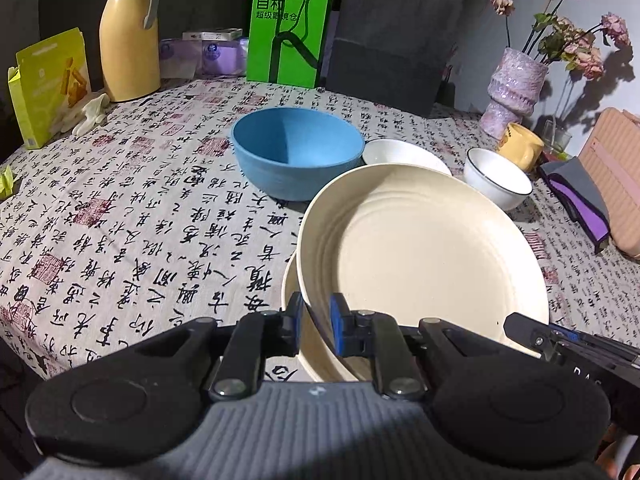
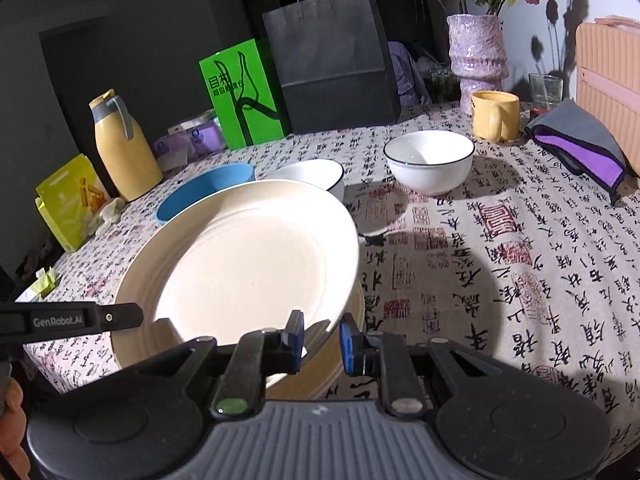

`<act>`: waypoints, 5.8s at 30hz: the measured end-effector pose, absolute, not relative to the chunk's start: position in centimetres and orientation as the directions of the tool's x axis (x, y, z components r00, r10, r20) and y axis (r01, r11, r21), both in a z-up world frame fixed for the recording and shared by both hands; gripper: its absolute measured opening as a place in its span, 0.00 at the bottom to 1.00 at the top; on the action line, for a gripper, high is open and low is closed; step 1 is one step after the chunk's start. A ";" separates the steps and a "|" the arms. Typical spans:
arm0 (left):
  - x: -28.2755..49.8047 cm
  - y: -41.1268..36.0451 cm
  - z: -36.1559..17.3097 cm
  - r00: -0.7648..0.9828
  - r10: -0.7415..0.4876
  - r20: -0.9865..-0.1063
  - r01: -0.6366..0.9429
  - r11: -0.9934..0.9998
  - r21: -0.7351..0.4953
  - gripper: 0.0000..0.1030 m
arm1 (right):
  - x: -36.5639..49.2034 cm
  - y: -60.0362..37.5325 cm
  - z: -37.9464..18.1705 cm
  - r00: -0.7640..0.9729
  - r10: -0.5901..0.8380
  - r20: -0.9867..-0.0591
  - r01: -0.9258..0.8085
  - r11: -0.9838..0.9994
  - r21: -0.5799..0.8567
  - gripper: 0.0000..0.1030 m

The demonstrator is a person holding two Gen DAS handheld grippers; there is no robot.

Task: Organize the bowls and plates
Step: 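Lower the cream plate onto the plate stack and open both grippers, then move both open grippers to the rim of the blue bowl, then close both grippers on the rim of the blue bowl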

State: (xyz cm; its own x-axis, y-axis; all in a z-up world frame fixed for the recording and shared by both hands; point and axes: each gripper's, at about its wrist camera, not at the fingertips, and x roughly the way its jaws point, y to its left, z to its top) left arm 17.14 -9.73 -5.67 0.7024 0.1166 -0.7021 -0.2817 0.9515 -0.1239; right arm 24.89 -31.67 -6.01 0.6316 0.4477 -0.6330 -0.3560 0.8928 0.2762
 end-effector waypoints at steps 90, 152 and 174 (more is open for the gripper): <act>12.5 -4.7 -8.1 0.900 0.041 -0.435 -0.179 0.943 -0.282 1.00 | 23.4 -31.2 -6.7 0.703 0.485 -0.520 -0.378 0.874 0.305 1.00; 25.2 10.6 -4.9 0.803 -0.080 -0.590 -0.170 0.919 -0.355 1.00 | 37.7 -19.5 -0.3 0.646 0.461 -0.609 -0.501 0.858 0.118 0.92; 34.9 9.8 -6.8 0.588 -0.137 -0.797 -0.260 0.901 -0.347 0.68 | 46.6 -9.7 -3.9 0.531 0.333 -0.779 -0.589 0.806 -0.057 0.43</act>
